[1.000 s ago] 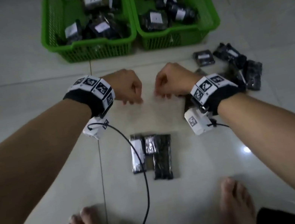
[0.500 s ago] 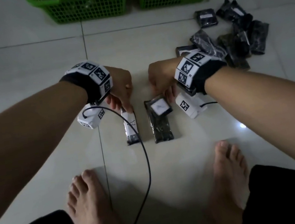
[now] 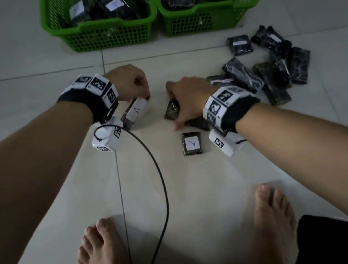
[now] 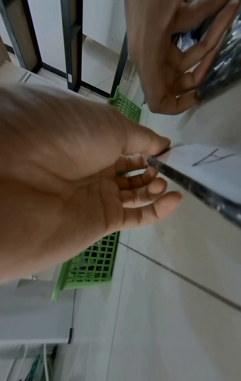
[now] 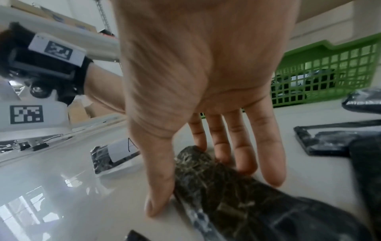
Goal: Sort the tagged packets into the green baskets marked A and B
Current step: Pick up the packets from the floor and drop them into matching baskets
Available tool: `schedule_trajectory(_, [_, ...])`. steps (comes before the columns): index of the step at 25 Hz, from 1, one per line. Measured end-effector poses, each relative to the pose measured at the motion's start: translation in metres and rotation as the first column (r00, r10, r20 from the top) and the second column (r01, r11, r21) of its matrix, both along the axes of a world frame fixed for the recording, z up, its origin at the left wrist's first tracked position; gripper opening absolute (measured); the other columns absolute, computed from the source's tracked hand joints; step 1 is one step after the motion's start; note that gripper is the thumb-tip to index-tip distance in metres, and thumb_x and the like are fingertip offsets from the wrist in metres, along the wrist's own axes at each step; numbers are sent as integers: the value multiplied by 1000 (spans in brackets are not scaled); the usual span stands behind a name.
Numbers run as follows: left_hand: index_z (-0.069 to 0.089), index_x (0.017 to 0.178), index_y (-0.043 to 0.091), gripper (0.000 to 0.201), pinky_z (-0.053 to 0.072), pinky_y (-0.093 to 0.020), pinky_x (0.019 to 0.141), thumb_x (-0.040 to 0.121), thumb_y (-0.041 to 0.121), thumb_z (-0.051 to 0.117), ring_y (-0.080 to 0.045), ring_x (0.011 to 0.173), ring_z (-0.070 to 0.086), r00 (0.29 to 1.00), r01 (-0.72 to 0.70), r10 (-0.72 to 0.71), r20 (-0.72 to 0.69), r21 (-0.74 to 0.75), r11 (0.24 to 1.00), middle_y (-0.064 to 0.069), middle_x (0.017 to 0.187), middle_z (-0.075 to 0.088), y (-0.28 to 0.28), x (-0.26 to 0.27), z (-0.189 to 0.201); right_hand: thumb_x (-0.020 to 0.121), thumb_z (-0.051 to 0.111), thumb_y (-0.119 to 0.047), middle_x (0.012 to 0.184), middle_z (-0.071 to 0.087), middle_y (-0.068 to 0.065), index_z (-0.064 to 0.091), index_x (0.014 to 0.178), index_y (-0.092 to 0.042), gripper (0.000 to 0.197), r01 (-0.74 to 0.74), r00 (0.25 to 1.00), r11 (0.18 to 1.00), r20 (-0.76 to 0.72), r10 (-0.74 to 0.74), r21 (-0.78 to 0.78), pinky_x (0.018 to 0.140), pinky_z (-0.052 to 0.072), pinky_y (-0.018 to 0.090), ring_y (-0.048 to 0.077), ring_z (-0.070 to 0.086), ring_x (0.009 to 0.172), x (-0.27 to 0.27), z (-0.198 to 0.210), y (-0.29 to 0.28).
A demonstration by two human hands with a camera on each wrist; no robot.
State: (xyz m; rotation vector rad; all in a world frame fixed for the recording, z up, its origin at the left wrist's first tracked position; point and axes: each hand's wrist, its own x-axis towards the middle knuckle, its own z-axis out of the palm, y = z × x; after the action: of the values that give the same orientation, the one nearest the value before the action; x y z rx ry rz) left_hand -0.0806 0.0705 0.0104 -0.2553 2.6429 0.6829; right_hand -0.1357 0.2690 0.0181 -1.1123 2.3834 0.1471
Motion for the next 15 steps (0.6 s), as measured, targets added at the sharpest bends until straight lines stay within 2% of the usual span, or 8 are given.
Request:
schedule_trajectory(2, [72,87,21,6,55,-33,75,85,26,71,-16,82,66,1000,1,-1,5,-3,1000,3,98,70,-1,2,-6,56,88,-53,95,62,-1,59,108,-18,69,88,996,994,35,-86,-63,68,47,31,21,58,83,-3,-4,0])
schedule_trajectory(4, [72,90,17,14,53,-31,77,83,29,75,-18,85,66,999,-23,22,-30,-21,1000,0,98,71,0,6,-8,67,82,-40,93,70,4,70,99,-15,42,363,925,896,211,-315,-254,71,55,32,23,66,85,-19,-5,-1])
schedule_trajectory(6, [68,91,18,36,50,-31,75,73,46,81,-19,86,63,997,-52,51,-56,-31,998,1,94,68,5,9,-7,80,76,-19,95,75,12,74,98,-5,23,628,735,720,529,-425,-294,80,62,39,27,73,89,-38,-3,3])
schedule_trajectory(8, [61,90,24,60,48,-31,69,52,64,85,-17,82,57,998,48,-42,51,-134,990,5,89,62,12,12,-5,88,69,-4,103,75,13,70,110,0,22,789,478,582,791,-381,-196,86,62,43,27,73,95,-47,3,9])
schedule_trajectory(10, [56,93,26,69,44,-30,66,43,58,90,-17,83,55,971,192,-149,187,-241,951,5,91,58,17,13,-7,89,62,7,107,71,16,66,118,1,30,848,314,514,905,-286,-132,84,61,40,27,71,96,-48,8,12])
schedule_trajectory(11, [58,97,25,66,45,-30,67,46,48,93,-18,84,55,970,202,-158,186,-250,947,4,94,59,17,12,-8,86,59,12,107,70,17,65,119,0,36,856,293,500,921,-255,-134,82,61,37,25,70,94,-47,9,11])
schedule_trajectory(13, [64,104,20,55,46,-27,71,57,32,91,-18,87,56,992,100,-85,92,-183,978,1,99,62,13,8,-4,82,58,20,108,70,17,64,124,-3,48,863,302,478,924,-234,-161,80,60,32,25,69,95,-46,13,9])
schedule_trajectory(15, [68,108,15,44,50,-27,76,69,25,87,-19,90,62,992,-123,123,-5,49,991,-1,100,67,0,4,2,81,62,21,111,72,20,61,129,-5,55,892,297,413,926,-233,-182,81,60,33,27,71,97,-50,18,7])
